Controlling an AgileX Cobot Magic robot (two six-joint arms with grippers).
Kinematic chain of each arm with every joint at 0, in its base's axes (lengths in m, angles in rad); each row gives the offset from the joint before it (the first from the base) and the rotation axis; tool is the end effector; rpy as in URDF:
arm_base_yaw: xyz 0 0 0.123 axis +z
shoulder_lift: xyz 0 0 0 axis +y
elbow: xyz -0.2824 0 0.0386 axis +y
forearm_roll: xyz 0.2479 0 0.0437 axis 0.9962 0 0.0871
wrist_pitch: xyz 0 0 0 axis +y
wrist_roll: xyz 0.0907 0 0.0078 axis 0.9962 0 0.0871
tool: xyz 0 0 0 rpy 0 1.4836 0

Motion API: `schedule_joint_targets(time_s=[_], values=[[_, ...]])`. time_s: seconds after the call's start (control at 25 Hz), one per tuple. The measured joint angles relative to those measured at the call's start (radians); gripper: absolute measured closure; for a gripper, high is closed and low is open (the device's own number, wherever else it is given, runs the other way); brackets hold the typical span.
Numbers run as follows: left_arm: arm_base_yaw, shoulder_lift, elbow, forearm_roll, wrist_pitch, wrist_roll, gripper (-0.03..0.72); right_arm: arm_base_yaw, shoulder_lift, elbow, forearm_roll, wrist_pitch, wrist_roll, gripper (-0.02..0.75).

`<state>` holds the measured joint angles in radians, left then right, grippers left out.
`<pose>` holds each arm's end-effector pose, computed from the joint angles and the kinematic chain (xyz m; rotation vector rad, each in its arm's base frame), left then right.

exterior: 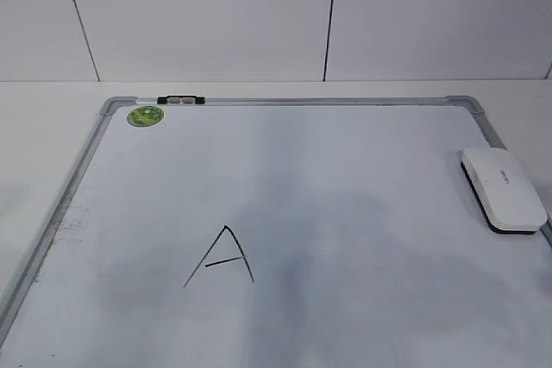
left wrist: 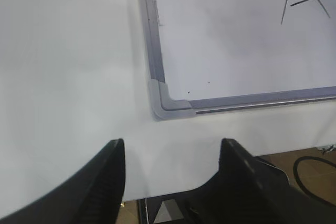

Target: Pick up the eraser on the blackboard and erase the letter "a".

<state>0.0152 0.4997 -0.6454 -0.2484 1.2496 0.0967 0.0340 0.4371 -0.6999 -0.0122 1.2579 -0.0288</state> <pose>0.0570 -0.0204 0.2965 0.0897 2.5603 -0.2909 0.0445 0.0005 0.3123 -0.0775 2.4774 -0.0138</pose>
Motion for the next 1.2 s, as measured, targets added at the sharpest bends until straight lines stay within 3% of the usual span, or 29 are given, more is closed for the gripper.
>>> schedule_joint_targets(time_s=[0.36,1.2], values=[[0.0,-0.114,0.094,0.053,-0.008,-0.002,0.26,0.0,-0.075,0.069,-0.023,0.002,0.0,0.145],[0.0,-0.131,0.138,0.082,-0.147,-0.002,0.265,0.0,-0.075,0.2,-0.038,-0.116,0.008,0.146]])
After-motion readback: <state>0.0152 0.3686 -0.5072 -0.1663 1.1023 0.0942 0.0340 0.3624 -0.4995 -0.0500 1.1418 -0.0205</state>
